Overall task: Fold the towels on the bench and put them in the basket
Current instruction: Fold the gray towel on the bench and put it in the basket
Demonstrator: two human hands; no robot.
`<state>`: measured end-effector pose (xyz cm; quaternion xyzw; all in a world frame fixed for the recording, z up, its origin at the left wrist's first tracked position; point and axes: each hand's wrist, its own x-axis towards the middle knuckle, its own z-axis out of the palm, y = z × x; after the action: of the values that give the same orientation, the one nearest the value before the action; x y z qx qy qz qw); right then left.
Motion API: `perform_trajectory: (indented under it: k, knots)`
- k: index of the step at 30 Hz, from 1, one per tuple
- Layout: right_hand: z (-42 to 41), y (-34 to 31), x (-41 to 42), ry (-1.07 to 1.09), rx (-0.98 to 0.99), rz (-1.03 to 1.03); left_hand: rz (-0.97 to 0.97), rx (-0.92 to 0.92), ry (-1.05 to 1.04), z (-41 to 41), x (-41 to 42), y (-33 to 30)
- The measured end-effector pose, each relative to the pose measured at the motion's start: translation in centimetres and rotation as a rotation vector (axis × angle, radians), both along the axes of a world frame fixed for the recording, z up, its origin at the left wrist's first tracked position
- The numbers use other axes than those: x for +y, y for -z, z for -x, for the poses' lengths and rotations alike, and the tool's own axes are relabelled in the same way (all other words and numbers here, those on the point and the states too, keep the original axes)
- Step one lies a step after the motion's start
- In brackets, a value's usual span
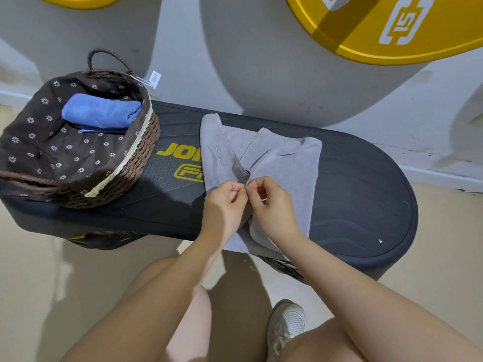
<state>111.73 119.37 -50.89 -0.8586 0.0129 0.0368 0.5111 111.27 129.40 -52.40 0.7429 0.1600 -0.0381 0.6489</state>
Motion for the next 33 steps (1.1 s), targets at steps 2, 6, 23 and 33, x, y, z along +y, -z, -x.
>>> perform_trajectory:
  k: [2, 6, 23, 33]
  knots:
    - [-0.1, 0.1, -0.1, -0.037, -0.013, 0.020, -0.010, 0.009, -0.006, 0.0, 0.2, 0.2]
    - [-0.1, 0.1, -0.4, -0.056, -0.043, 0.047, -0.018, 0.001, -0.032, 0.1, 0.3, 0.3]
    - [-0.1, 0.8, -2.3, -0.202, 0.037, 0.296, 0.395, 0.066, -0.201, -1.8, 0.5, -4.3]
    - [-0.2, -0.7, -9.1, 0.098, 0.208, 0.139, 0.798, -0.047, -0.286, -3.8, 2.0, -9.3]
